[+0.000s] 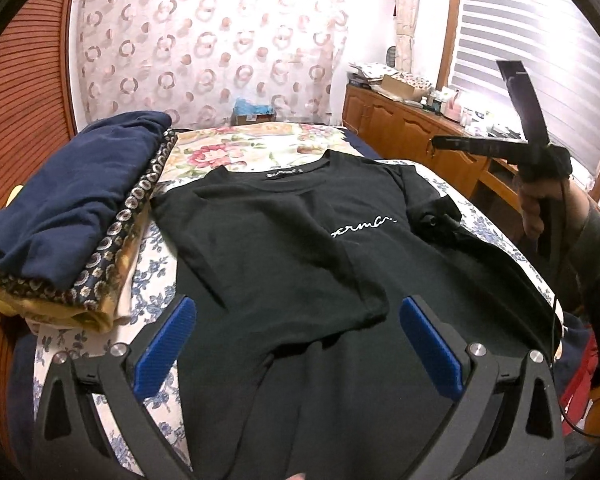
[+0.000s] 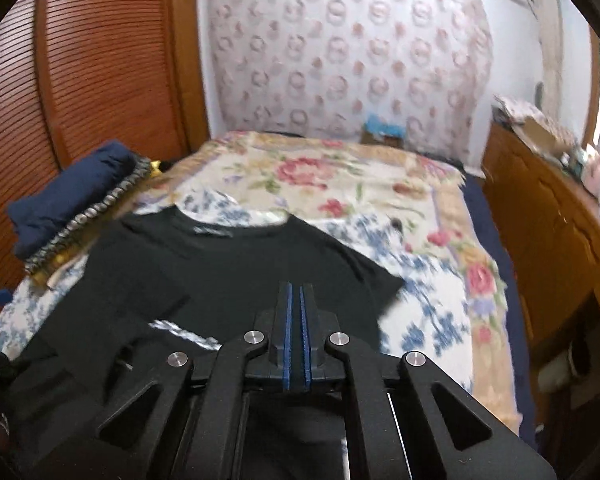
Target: Fold small clothes
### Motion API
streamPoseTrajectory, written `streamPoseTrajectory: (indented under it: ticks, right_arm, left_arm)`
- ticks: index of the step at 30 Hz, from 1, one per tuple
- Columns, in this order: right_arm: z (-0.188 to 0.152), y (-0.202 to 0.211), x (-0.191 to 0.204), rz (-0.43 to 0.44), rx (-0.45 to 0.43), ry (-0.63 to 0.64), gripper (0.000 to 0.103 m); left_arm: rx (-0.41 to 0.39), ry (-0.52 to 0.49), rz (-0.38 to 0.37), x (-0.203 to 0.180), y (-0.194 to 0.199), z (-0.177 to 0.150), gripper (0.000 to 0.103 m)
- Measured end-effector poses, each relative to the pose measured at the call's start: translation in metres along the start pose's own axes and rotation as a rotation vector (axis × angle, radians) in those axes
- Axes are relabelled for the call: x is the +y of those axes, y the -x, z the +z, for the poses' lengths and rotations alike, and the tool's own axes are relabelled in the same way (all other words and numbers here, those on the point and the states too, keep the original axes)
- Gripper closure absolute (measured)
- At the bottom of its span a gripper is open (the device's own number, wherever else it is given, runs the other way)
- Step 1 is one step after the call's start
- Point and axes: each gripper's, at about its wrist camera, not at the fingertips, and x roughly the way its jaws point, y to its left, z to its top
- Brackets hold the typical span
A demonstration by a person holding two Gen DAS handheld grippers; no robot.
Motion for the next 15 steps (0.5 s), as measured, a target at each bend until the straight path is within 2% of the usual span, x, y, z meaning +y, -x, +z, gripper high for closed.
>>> streamPoseTrajectory:
  ticks: [5,7,9,15]
  right_arm:
    - [-0.003,-0.008,0.005,0.008,0.018,0.013,0.100]
    - [-0.011,-0.011,0.000,-0.012,0.037,0.006,0.091]
    - [-0.018,-0.013,-0.005,-0.025,0.052,0.002,0.076]
    - [-0.055,-0.006,-0.026,-0.064,0.105,-0.018,0.069]
  left_arm:
    - [0.006,0.002,-0.004,0.001,-0.001,-0.005,0.000]
    - [0.009,0.001,-0.005,0.000,-0.002,-0.006,0.000]
    - [0.011,-0.004,-0.009,-0.002,-0.003,-0.008,0.000]
    - [0.018,-0.011,-0.017,-0.007,-0.004,-0.011,0.000]
